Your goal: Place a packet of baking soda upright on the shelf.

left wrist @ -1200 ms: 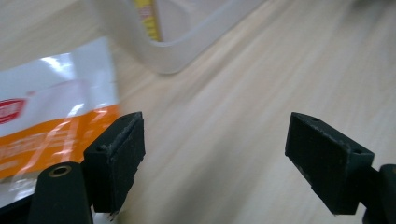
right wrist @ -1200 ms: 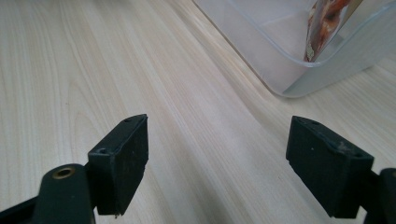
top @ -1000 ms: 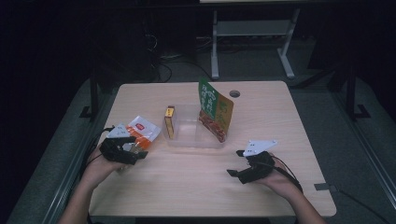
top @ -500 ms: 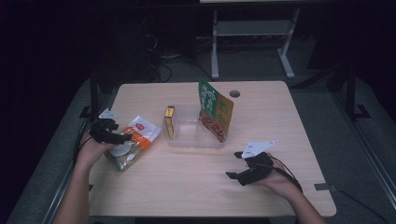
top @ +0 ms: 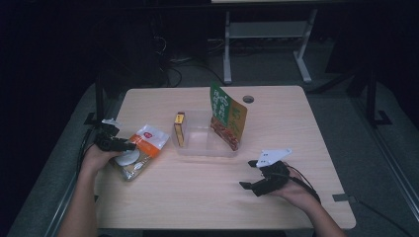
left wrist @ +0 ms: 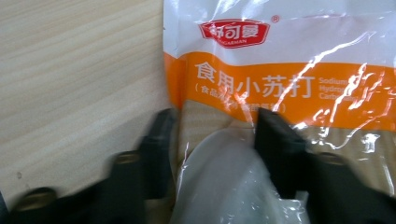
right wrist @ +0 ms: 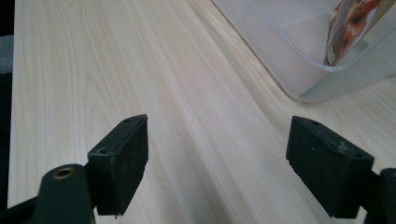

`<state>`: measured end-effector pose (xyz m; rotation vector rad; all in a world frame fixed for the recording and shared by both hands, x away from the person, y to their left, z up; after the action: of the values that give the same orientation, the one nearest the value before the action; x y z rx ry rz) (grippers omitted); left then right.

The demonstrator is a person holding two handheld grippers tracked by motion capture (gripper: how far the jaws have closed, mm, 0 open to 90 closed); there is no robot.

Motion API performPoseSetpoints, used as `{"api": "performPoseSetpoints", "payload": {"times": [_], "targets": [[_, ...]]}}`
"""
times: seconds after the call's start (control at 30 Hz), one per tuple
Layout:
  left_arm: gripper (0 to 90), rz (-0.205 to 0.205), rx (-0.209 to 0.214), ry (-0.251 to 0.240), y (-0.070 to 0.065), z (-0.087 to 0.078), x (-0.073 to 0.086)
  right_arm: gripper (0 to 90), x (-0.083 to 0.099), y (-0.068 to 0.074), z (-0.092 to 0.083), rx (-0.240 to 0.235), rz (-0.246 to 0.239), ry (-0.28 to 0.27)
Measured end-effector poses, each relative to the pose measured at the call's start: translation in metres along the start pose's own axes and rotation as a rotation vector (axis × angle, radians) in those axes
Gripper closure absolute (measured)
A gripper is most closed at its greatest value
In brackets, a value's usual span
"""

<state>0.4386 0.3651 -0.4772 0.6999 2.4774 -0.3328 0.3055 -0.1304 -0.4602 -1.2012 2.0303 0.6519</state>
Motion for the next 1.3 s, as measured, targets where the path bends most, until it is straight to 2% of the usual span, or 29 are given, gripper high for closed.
{"api": "performPoseSetpoints", "payload": {"times": [0.07, 0.1, 0.13, 0.17, 0.27, 0.37, 0.4, 0.43, 0.5, 0.57, 0.8, 0.93, 1.2, 1.3], "targets": [[71.3, 0.006, -0.007, -0.002, 0.000, -0.001, 0.000, 20.5, 0.000, 0.000, 0.000, -0.001, 0.000, 0.000], [71.3, 0.011, -0.014, -0.018, -0.001, -0.002, 0.003, 20.5, 0.000, 0.000, 0.000, -0.002, 0.001, 0.001], [82.9, 0.022, -0.004, -0.014, 0.000, -0.003, 0.004, 20.7, 0.000, 0.000, 0.000, 0.000, -0.004, 0.001], [88.6, 0.014, 0.003, -0.018, -0.001, -0.004, 0.007, 21.0, 0.000, 0.000, 0.000, -0.002, -0.002, -0.002], [89.6, -0.021, 0.023, -0.038, -0.001, -0.009, 0.012, 22.2, -0.001, 0.001, -0.001, -0.003, 0.001, -0.010], [89.9, -0.073, 0.053, -0.083, -0.002, -0.019, 0.019, 22.8, -0.003, 0.001, -0.001, -0.001, 0.006, -0.023], [90.0, -0.079, 0.063, -0.107, -0.004, -0.023, 0.021, 22.8, -0.003, 0.001, -0.001, -0.002, 0.012, -0.025], [90.0, -0.102, 0.071, -0.136, -0.007, -0.028, 0.023, 23.0, -0.004, 0.001, -0.001, -0.005, 0.013, -0.026], [90.0, -0.097, 0.083, -0.175, -0.014, -0.039, 0.025, 24.5, -0.005, 0.002, 0.001, -0.013, 0.017, -0.025], [90.0, -0.084, 0.093, -0.221, -0.025, -0.051, 0.025, 24.5, -0.008, 0.004, 0.004, -0.019, 0.022, -0.028], [90.0, 0.007, 0.124, -0.349, -0.066, -0.088, 0.019, 24.5, -0.014, 0.014, 0.014, -0.054, 0.012, -0.023], [90.0, 0.043, 0.156, -0.388, -0.084, -0.099, 0.011, 24.5, -0.017, 0.019, 0.021, -0.080, 0.027, -0.022], [90.0, 0.101, 0.236, -0.442, -0.118, -0.111, -0.006, 24.6, -0.024, 0.028, 0.037, -0.128, 0.018, -0.015], [90.0, 0.125, 0.267, -0.477, -0.135, -0.116, -0.014, 26.8, -0.030, 0.030, 0.042, -0.148, 0.028, -0.039]]}}
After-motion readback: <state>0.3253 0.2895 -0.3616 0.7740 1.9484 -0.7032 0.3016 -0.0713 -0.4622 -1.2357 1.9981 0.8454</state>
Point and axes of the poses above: each handheld gripper's, and its own axes: z roughly forward along the jaws, x roughly out of its underside, y roughly to its left, the point moved 4 cm from there along z, roughly forward along the jaws, and after that the axes turned 2 degrees about -x, right-handed, at the moved point
